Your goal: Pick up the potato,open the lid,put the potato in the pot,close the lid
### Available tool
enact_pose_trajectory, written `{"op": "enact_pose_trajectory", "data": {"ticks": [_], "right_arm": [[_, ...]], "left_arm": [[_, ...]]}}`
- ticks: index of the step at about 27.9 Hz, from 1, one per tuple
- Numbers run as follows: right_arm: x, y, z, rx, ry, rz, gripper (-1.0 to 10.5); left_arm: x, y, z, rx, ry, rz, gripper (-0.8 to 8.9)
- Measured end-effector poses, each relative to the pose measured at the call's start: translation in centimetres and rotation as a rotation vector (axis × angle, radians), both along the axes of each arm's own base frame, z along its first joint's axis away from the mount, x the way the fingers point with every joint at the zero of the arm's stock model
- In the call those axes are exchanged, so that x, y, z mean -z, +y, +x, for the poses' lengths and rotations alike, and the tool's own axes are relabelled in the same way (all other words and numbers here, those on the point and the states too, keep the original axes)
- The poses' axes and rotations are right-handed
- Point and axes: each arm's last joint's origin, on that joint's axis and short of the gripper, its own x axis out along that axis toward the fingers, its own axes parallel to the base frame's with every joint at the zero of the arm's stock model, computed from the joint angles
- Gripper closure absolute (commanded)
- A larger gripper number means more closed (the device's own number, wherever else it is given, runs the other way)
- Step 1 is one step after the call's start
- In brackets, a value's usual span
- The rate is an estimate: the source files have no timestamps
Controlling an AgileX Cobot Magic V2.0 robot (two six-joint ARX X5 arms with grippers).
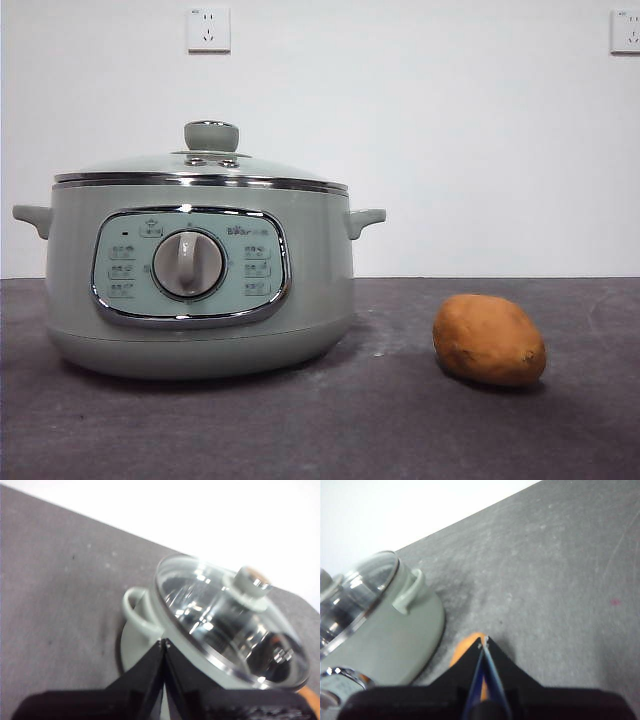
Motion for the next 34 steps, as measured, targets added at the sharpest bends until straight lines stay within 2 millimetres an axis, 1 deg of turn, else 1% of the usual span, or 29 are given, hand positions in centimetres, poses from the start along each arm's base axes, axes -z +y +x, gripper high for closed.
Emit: {"op": "enact_pose_trajectory", "data": {"ticks": [5,8,12,16,19,22,23,24,25,26,27,28,31,34], "right_arm": [[-3.1,0.3,1.3,-0.007,0.013,-0.025,9.5],[-4.8,0.5,2.4,-0.015,0.020,-0.046,9.5],[-6.4,0.9,3.8,-0.027,0.039,-0.087,9.5],[-7.7,1.2,5.2,-0.055,0.091,-0.134,9.5],[-8.5,1.7,6.1,-0.155,0.137,-0.160,9.5],[-9.3,2.2,6.7,-0.291,0.180,-0.162,9.4],[-9.5,2.3,6.9,-0.323,0.191,-0.159,9.1],[-9.6,2.4,7.1,-0.356,0.199,-0.154,8.4],[-9.8,2.6,7.3,-0.394,0.205,-0.145,7.0],[-9.8,2.7,7.5,-0.416,0.210,-0.140,5.5],[-9.8,2.7,7.7,-0.420,0.215,-0.140,4.4],[-9.7,2.7,7.8,-0.420,0.222,-0.140,4.1],[-9.4,3.1,7.9,-0.423,0.248,-0.150,4.1],[-8.9,4.9,8.4,-0.399,0.296,-0.213,4.1]], "left_arm": [[-3.5,-0.2,0.4,0.055,-0.013,-0.009,8.19],[-5.1,-0.4,1.0,0.114,-0.001,-0.010,8.19],[-6.9,-0.6,2.2,0.195,0.020,0.003,8.19],[-8.1,-0.9,3.7,0.266,0.052,0.014,8.18],[-8.6,-1.1,4.8,0.325,0.101,0.013,8.17],[-9.0,-1.3,6.0,0.394,0.142,0.016,8.13],[-9.0,-1.4,6.3,0.409,0.154,0.016,8.08],[-9.0,-1.4,6.7,0.420,0.169,0.015,7.83],[-9.1,-1.5,7.1,0.428,0.184,0.014,6.83],[-9.2,-1.5,7.4,0.432,0.189,0.015,5.56],[-9.2,-1.5,7.6,0.433,0.192,0.016,4.68],[-9.3,-1.5,7.7,0.434,0.193,0.017,4.59],[-9.9,-1.6,7.8,0.435,0.180,0.022,4.59],[-11.2,-1.6,7.7,0.437,0.136,0.031,4.60]]}}
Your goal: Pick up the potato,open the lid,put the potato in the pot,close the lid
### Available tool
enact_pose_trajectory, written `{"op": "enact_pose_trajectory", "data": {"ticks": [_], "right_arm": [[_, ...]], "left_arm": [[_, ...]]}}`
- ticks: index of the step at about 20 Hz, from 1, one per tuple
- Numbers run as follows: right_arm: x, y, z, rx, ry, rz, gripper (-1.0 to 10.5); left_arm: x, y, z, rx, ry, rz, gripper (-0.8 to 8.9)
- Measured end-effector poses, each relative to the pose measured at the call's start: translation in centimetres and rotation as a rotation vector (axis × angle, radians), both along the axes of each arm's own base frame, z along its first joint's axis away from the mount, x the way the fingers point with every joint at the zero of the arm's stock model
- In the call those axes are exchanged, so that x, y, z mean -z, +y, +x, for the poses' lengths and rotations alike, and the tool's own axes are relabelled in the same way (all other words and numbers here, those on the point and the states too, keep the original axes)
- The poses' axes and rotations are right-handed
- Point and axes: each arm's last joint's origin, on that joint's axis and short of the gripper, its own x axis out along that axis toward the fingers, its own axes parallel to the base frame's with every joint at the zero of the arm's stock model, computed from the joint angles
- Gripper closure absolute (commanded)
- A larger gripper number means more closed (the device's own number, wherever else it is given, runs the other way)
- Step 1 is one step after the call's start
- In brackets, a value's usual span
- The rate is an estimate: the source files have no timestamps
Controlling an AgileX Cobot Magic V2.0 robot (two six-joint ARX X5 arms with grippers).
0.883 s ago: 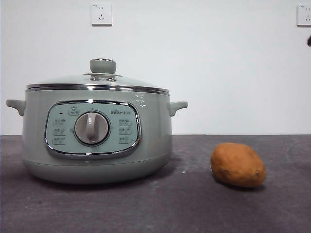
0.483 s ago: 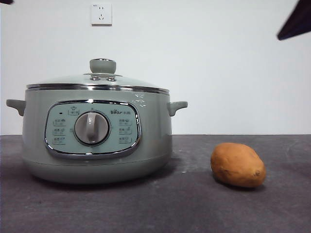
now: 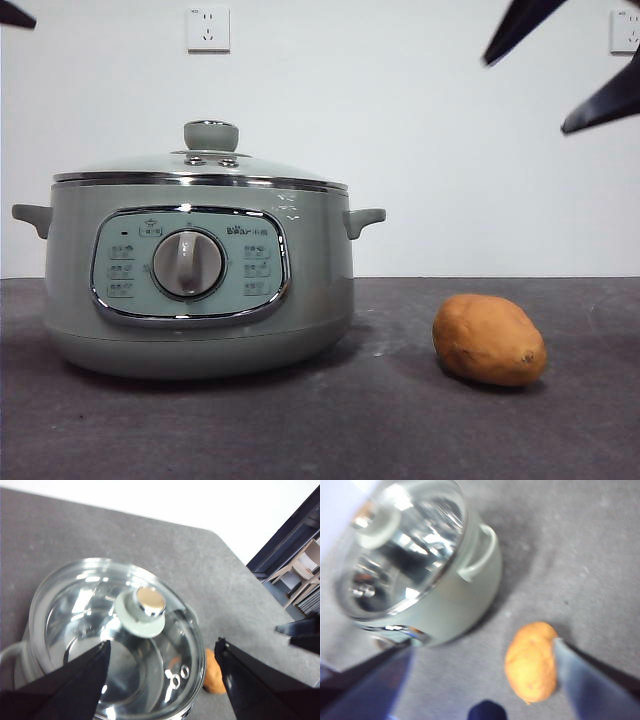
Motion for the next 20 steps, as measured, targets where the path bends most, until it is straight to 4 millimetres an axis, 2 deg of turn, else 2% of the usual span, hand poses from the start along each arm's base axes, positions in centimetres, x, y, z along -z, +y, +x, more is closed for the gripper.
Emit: {"op": "enact_pose_trajectory", "data": {"ticks": [4,7,14,15,17,19,20], "right_arm": [[1.2,4.0,1.1,0.027,0.069,-0.211,4.1],[3.4,6.5,2.3,0.036,0.123,-0.354,4.1],[10.0,8.8,5.7,0.058,0.289,-0.494,4.2],[10.8,9.1,6.0,0.060,0.305,-0.503,4.6],[12.2,9.3,6.3,0.062,0.345,-0.527,6.8],[12.4,9.3,6.3,0.066,0.354,-0.528,9.0],[12.3,9.4,6.4,0.069,0.348,-0.521,9.7]], "left_arm": [[-0.4,0.0,-0.1,0.000,-0.012,-0.001,4.60],[-0.2,0.0,-0.2,0.000,0.012,0.001,4.60],[-0.2,0.0,-0.2,0.000,0.018,0.002,4.65],[-0.2,0.0,-0.2,0.000,0.018,0.002,4.65],[-0.1,0.0,-0.2,0.000,0.023,0.003,4.65],[0.0,0.0,-0.2,0.003,0.024,0.015,4.65],[0.0,0.0,-0.3,0.002,0.028,0.018,4.67]]}}
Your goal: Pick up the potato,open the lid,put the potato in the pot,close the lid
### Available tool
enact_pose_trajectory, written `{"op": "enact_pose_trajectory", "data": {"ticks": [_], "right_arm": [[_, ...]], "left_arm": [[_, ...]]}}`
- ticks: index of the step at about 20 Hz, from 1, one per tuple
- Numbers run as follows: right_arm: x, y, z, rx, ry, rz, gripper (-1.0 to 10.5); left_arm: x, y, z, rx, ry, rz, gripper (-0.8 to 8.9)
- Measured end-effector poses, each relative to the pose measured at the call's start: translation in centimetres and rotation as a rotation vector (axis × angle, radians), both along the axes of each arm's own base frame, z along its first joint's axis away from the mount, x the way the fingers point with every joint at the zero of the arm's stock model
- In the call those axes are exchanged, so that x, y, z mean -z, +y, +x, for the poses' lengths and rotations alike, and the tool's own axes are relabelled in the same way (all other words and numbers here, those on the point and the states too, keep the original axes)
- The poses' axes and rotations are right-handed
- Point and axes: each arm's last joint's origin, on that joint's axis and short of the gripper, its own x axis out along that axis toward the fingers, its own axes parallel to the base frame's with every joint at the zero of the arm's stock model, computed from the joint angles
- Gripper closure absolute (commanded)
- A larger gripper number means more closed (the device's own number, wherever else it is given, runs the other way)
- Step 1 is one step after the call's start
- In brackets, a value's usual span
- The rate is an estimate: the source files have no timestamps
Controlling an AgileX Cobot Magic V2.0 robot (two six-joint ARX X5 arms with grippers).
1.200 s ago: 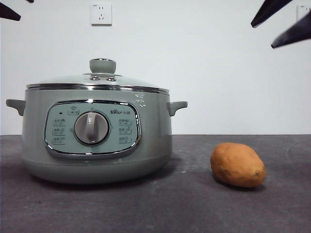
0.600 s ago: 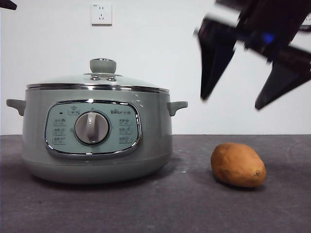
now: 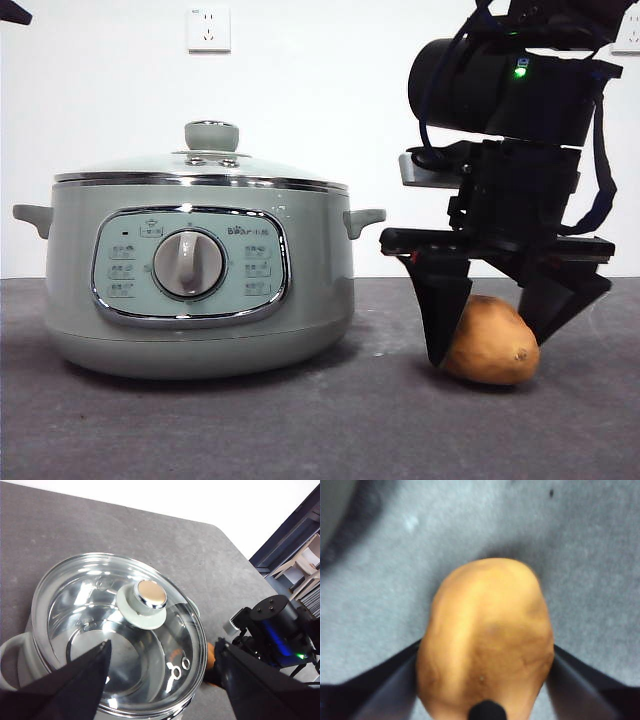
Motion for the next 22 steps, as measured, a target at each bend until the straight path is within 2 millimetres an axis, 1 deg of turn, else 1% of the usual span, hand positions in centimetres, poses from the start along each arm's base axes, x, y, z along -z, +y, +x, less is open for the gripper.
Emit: {"op": "enact_pose_trajectory", "data": {"ticks": [5,7,10,13,15,18,20,22], "right_arm": [[-0.6,-0.1,-0.1,0.010,-0.033,-0.004,9.6],[-1.6,-0.5,-0.6,0.010,-0.033,-0.002,9.6],[-4.5,-1.7,-2.3,0.010,-0.056,0.014,9.6],[-7.4,-3.0,-4.2,0.010,-0.097,0.042,9.6],[-9.2,-3.9,-5.5,0.011,-0.143,0.074,9.6],[-11.1,-5.1,-7.2,0.011,-0.203,0.117,9.6],[-11.7,-5.6,-7.9,0.012,-0.214,0.123,9.6],[-12.0,-5.9,-8.4,0.012,-0.211,0.121,9.6]], "left_arm": [[0.2,0.1,0.0,-0.024,0.007,0.028,4.68],[0.2,0.1,0.0,-0.028,0.008,0.036,4.68],[0.4,0.1,0.3,-0.035,0.021,0.043,4.68],[1.1,-0.4,1.5,-0.006,0.046,0.059,4.58],[1.1,-1.1,2.5,0.022,0.063,0.075,4.58],[-0.6,-2.9,4.4,0.019,0.024,0.153,4.58],[-1.7,-4.5,5.6,0.018,-0.007,0.213,4.59],[-2.1,-6.2,6.9,0.019,-0.015,0.263,4.59]]}}
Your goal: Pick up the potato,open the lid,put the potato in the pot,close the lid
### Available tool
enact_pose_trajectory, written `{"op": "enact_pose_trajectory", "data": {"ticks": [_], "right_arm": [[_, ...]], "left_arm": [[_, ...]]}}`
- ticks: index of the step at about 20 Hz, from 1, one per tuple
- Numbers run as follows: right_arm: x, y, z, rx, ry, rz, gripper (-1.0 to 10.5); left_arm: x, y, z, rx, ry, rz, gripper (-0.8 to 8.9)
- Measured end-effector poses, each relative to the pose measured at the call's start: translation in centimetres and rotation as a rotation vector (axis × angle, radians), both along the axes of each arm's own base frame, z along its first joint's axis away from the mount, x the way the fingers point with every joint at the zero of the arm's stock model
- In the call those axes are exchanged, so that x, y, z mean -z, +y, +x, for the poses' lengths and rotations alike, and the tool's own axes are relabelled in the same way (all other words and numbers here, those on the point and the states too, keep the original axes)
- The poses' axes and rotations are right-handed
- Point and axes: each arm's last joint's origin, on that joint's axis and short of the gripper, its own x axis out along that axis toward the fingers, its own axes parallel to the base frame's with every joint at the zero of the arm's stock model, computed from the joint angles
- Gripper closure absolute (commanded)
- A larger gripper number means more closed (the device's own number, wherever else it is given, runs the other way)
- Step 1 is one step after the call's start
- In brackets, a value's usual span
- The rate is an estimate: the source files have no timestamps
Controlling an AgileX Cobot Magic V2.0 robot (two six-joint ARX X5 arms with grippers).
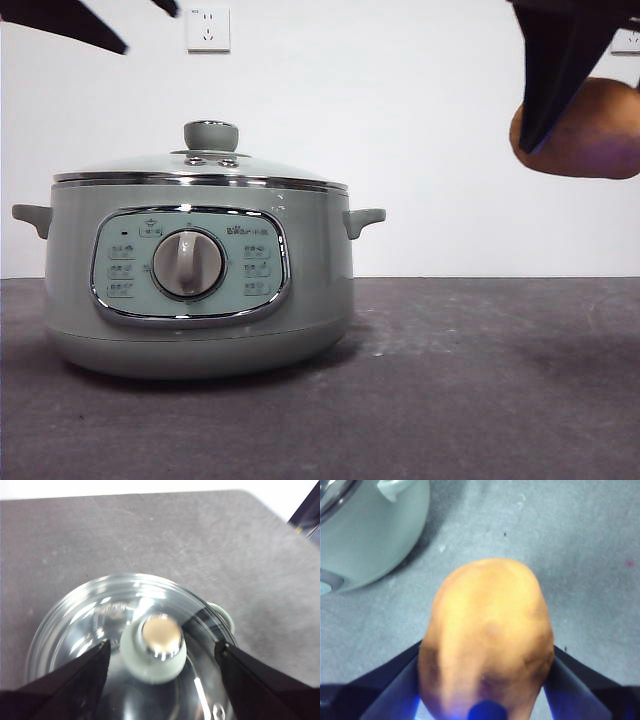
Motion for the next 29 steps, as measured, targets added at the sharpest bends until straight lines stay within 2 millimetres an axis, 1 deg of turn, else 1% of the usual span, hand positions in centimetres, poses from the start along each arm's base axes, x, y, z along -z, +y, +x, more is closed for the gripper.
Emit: {"op": "enact_pose_trajectory", "data": {"ticks": [2,4,8,11,13,16,17,20,21,26,29], "right_arm": [[0.0,-0.2,-0.3,0.001,0.011,-0.007,9.6],[0.0,-0.2,-0.3,0.006,0.020,-0.009,9.6],[0.0,-0.2,-0.3,0.010,0.022,-0.007,9.6],[0.0,-0.2,-0.3,0.012,0.022,-0.006,9.6],[0.0,-0.2,-0.3,0.013,0.023,-0.006,9.6],[0.0,-0.2,-0.3,0.019,0.025,-0.003,9.6],[0.0,-0.2,-0.3,0.019,0.025,-0.002,9.6],[0.0,-0.2,-0.3,0.022,0.026,0.000,9.6],[0.0,-0.2,-0.3,0.023,0.026,0.000,9.6],[0.0,-0.2,-0.3,0.023,0.026,0.000,9.6],[0.0,-0.2,-0.3,0.022,0.017,0.007,9.6]], "left_arm": [[0.4,-1.4,1.2,0.007,0.007,0.039,4.60],[1.4,-2.7,2.2,0.008,0.013,0.080,4.60],[3.5,-4.5,3.8,0.017,0.041,0.134,4.63],[4.6,-5.3,4.6,0.031,0.056,0.158,4.66],[5.3,-5.5,4.9,0.015,0.075,0.185,4.68],[5.4,-5.5,5.0,-0.001,0.076,0.204,4.74],[5.4,-5.5,5.0,-0.001,0.076,0.204,5.13],[5.5,-5.5,4.9,0.005,0.084,0.207,8.03],[5.5,-5.5,4.9,0.005,0.082,0.209,8.25],[5.4,-5.5,4.9,0.006,0.078,0.211,8.22],[4.7,-5.5,4.9,0.007,0.084,0.217,8.22]]}}
